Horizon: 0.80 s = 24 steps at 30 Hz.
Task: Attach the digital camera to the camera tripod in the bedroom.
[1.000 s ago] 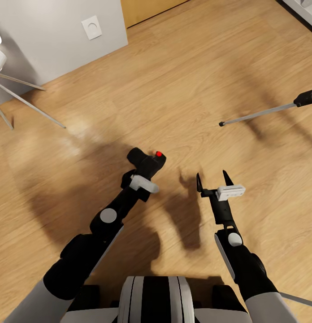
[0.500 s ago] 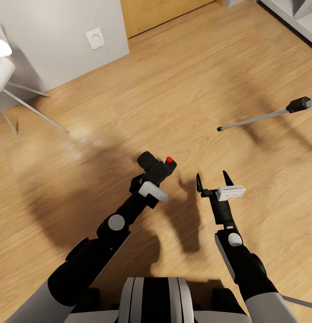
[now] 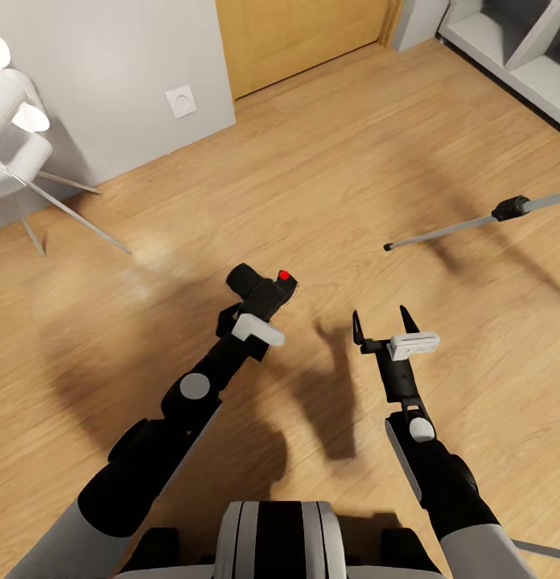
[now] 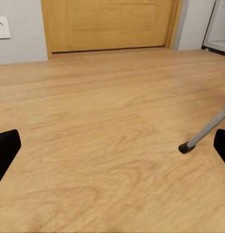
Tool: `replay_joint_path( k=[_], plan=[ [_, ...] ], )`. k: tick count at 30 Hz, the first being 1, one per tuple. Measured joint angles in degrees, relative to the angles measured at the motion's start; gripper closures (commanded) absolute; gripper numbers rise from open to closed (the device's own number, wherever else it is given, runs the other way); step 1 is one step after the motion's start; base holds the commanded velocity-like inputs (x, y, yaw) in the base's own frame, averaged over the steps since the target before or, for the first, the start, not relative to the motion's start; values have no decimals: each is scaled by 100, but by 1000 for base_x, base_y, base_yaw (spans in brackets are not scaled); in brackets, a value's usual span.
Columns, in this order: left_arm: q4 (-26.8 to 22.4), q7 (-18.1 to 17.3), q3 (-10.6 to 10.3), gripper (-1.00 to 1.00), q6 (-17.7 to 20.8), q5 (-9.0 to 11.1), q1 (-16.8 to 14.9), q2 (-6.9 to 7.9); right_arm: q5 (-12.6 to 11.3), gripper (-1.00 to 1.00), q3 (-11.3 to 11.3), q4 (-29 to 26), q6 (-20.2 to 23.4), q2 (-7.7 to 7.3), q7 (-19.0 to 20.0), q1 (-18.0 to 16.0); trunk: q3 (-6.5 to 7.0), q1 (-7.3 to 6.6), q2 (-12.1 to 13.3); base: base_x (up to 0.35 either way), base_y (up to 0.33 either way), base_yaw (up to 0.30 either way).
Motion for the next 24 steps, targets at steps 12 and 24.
replay_joint_path(
  k=[12, 24],
  plan=[
    [0, 5, 269, 100, 11, 11, 0, 8, 3, -100, 8, 1, -3, 0, 9, 46, 266, -31, 16, 0, 0, 0],
    [0, -1, 370, 100, 73, 8, 0, 0, 3, -100, 9, 1, -7, 0, 15, 131, 532, -62, 32, 0, 0, 0]
  ],
)
